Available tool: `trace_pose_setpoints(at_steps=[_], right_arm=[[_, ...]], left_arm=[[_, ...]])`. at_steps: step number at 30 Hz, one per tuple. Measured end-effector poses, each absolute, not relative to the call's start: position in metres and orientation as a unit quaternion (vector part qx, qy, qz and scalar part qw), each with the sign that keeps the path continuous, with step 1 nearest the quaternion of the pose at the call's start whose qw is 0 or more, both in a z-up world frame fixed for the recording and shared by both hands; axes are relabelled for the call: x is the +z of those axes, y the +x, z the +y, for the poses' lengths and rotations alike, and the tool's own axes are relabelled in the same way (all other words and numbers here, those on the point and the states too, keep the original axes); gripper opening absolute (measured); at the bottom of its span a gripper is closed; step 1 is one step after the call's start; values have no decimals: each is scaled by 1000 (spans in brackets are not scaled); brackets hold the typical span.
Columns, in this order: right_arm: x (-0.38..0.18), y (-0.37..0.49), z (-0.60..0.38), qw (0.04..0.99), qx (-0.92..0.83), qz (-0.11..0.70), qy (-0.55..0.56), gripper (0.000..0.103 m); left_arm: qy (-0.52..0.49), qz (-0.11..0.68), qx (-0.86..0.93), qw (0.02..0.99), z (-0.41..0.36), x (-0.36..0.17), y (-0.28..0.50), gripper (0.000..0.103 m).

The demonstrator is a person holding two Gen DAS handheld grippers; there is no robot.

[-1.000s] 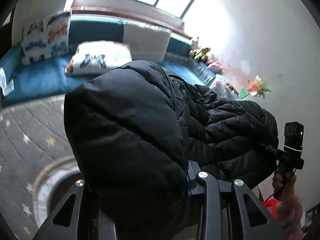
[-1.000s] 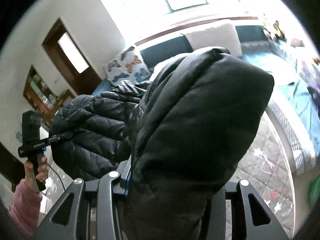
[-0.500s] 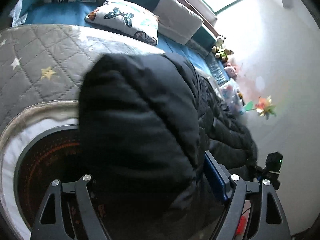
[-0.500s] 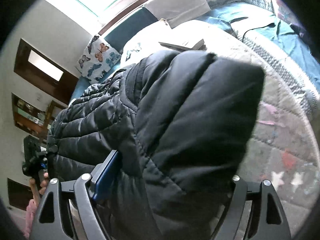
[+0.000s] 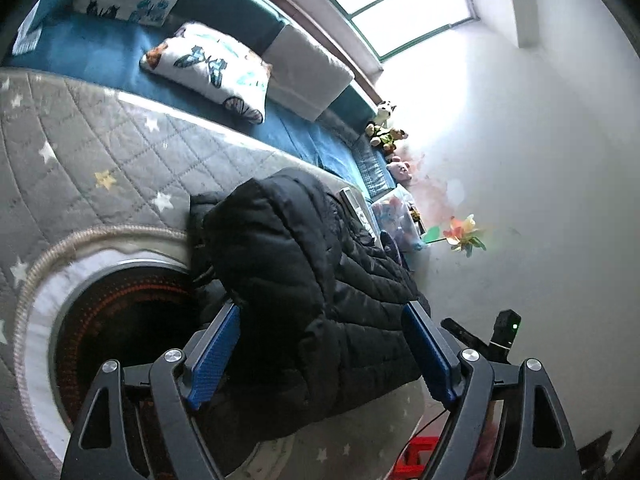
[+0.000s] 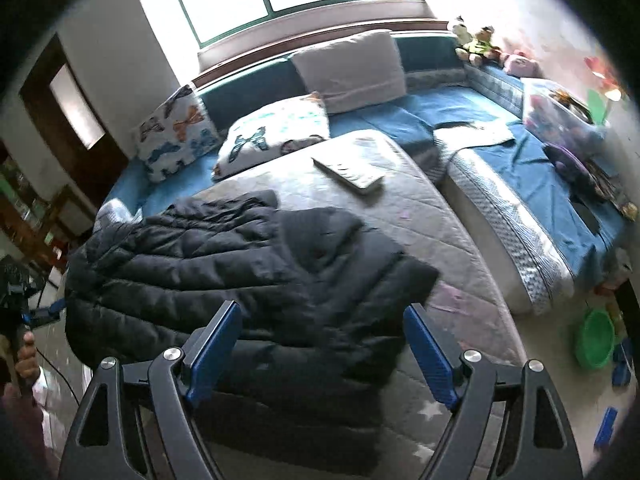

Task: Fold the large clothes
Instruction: 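Lower the folded jacket onto the mattress and open both tools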

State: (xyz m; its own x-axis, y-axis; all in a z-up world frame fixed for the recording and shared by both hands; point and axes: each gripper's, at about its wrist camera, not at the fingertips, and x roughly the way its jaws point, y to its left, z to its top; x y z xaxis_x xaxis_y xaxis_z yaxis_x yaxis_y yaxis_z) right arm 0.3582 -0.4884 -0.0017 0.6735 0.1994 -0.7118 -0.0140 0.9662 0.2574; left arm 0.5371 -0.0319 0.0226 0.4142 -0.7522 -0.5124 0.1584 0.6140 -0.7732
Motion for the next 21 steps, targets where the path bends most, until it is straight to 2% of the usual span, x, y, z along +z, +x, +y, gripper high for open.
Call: trace_pose_setpoints(at_steps=[4,9,21], right_arm=[[-14,370,-472,905,60,410,95,91],[-37,386,-473,896,45,427,110,91],[-45,392,-464,890,33,447,83,91]], left_arm=[[-325,421,-317,786,-15,50,516,87],[-288,413,-336,796,-31,79,512,87],[-220,456,-318,801,-112,50,571,87]])
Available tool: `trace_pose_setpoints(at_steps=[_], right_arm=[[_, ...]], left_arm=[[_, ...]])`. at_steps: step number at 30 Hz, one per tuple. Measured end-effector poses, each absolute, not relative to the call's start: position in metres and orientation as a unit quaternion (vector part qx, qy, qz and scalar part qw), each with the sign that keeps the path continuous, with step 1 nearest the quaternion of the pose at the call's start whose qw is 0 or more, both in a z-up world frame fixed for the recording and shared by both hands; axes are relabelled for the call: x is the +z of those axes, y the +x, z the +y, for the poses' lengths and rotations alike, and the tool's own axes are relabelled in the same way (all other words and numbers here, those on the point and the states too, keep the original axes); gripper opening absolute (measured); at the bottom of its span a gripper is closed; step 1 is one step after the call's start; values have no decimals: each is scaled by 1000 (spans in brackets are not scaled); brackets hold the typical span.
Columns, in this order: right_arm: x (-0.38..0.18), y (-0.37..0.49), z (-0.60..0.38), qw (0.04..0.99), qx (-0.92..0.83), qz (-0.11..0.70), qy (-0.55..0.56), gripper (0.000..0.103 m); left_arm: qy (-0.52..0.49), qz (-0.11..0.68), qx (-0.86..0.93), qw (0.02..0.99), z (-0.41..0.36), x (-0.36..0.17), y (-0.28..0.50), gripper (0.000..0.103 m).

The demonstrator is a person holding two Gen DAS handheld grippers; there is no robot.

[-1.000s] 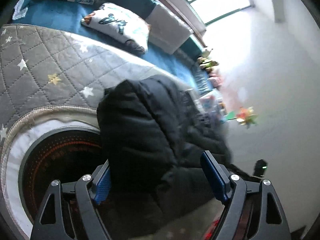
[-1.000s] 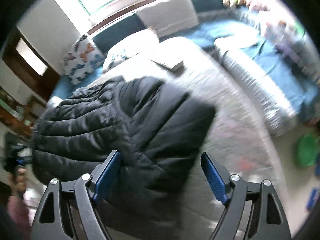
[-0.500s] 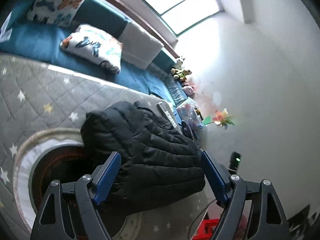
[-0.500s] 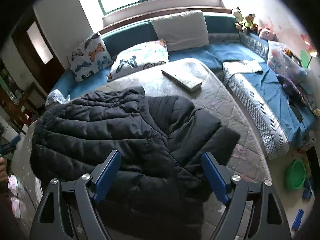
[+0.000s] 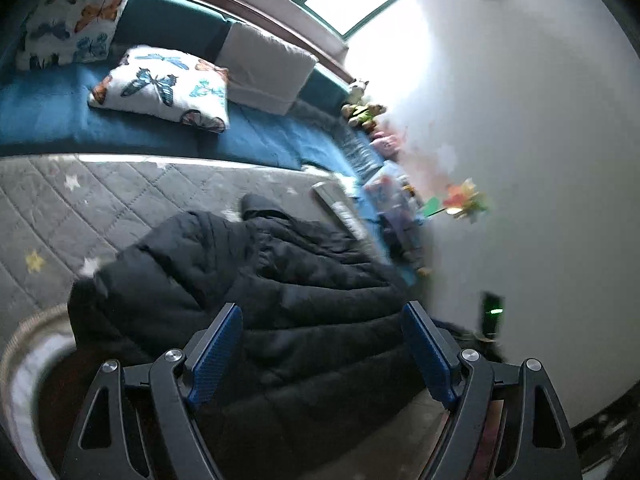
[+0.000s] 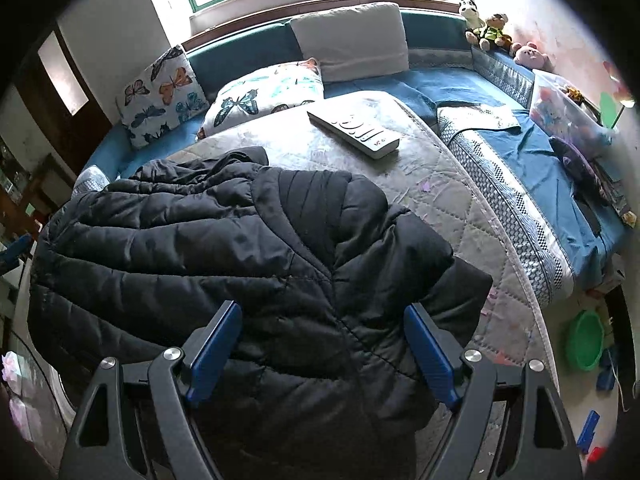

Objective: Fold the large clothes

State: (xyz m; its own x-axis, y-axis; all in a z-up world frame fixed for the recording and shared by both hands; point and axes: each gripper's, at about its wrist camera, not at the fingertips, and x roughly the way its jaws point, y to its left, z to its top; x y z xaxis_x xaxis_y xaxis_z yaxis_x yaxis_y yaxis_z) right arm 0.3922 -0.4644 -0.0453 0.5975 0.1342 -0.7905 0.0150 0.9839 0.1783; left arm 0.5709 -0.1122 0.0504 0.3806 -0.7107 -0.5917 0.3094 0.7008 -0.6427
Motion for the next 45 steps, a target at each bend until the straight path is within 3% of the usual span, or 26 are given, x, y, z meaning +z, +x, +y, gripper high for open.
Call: trace_pose_setpoints(at_steps=[7,9,11,24,31,45], right_arm=[[-56,395,-466,885,42,454,94,91],[-60,397,-468,882,48,457,106,91],[-62,397,-467,883,50,456,102,91],[-22,347,-434,903,62,418,71,91],[-51,345,-408,890,45,453,24,91],[-17,291,-384,909,12,417,-20,91]], left_arm=[[-246,501,-271,784,-102,-7,593,85],[-251,513,-263,778,-98,-24,596,76],[-253,513,-257,779,-95,-32,594,73],[-170,474,-267,822,-100,19,516,74],[-75,499,-229,832,-128,-9,492,74],[-37,428,-204,880,-122,39,407,74]])
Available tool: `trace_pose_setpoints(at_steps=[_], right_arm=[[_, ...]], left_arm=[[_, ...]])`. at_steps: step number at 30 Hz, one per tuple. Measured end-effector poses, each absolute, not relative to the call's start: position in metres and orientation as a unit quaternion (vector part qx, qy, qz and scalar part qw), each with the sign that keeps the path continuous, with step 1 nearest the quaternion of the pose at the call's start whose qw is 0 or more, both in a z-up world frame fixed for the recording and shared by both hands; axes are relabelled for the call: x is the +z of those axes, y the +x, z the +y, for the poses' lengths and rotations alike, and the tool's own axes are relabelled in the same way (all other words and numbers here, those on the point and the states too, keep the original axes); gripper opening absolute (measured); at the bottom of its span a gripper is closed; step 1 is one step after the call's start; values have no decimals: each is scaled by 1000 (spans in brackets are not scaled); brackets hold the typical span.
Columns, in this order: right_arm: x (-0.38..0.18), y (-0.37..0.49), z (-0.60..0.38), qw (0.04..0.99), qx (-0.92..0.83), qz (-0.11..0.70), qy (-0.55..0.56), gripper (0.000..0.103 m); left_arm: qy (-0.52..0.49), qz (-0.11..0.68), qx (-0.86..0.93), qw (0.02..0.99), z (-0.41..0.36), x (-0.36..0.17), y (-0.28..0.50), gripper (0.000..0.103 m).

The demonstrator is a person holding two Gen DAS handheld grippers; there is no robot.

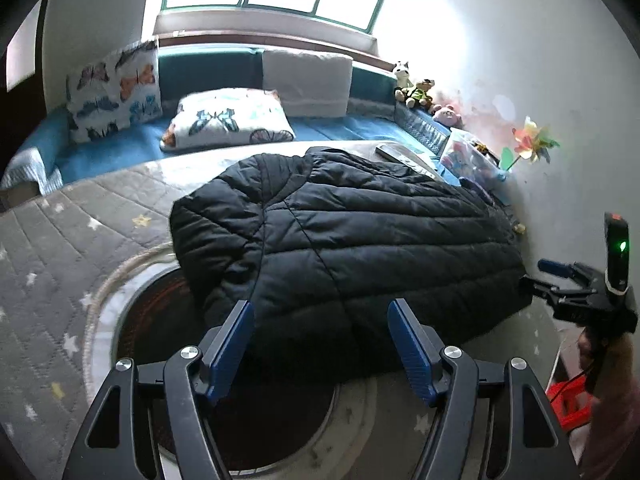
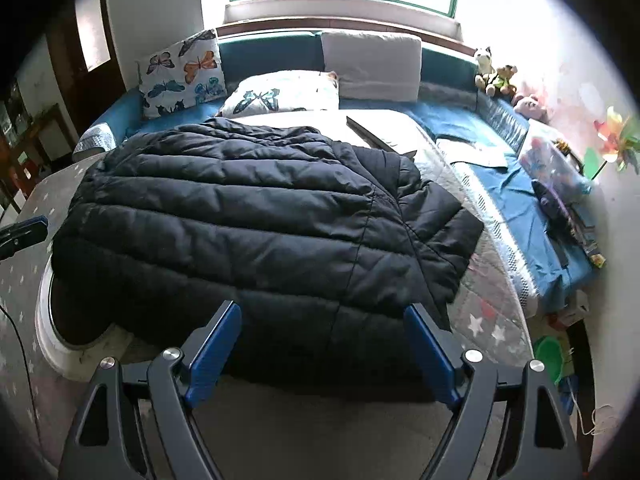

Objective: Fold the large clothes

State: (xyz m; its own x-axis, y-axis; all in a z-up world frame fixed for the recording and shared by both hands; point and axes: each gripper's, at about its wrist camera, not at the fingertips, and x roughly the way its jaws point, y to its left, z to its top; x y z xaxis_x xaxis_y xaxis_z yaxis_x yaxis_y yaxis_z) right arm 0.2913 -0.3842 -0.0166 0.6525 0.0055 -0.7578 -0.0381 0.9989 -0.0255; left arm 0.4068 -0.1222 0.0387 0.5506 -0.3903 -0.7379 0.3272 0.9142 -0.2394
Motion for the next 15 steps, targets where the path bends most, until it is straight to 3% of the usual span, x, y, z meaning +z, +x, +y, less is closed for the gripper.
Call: trace_pose_setpoints(at_steps=[15], right_arm=[[-5,220,-328,932,14,355,-71,91]], left_arm=[[38,370,-164,914,-117,69,290,82]])
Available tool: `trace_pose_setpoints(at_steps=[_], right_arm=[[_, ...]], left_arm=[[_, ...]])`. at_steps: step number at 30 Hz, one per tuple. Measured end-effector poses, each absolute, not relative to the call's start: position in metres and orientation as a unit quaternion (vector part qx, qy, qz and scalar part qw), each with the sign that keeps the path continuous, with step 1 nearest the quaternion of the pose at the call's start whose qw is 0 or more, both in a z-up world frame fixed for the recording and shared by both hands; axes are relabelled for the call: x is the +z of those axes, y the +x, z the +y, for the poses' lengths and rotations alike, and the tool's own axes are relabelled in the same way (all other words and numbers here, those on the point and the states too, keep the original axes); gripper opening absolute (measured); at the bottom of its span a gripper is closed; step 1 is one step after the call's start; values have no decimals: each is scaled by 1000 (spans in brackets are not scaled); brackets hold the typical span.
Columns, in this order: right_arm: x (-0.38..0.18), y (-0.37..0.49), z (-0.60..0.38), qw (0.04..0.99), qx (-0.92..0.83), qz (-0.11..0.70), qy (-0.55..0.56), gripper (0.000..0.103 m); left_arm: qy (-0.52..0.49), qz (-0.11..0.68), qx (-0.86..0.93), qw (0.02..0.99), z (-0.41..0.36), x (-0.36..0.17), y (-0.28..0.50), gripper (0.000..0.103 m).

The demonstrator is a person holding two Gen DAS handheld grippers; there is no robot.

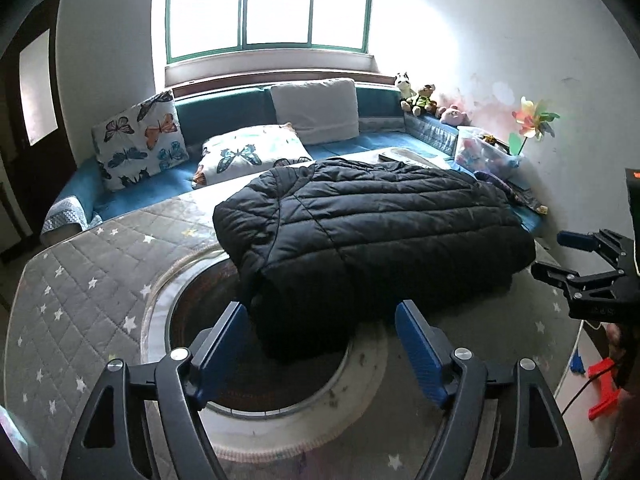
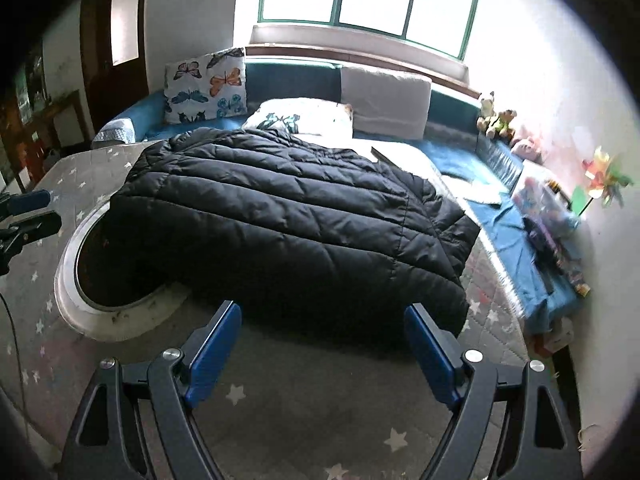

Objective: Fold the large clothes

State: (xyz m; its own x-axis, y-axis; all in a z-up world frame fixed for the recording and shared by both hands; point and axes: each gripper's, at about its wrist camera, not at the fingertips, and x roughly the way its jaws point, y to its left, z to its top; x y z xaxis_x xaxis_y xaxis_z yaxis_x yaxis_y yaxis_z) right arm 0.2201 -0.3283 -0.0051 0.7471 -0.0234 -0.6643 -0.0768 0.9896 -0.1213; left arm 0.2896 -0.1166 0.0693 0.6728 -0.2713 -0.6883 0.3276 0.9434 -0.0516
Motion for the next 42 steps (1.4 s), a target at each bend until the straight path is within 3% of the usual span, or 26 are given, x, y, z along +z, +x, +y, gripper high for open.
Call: trace_pose_setpoints(at_steps=[20,42], right_arm=[[-5,164,-301,953,-12,303,-11,91],[0,149,-303,959,-15,283,2,91]], left_arm=[[64,332,-119,933,-93,75,201,82],[83,331,-129,931,-107,78,191,82]])
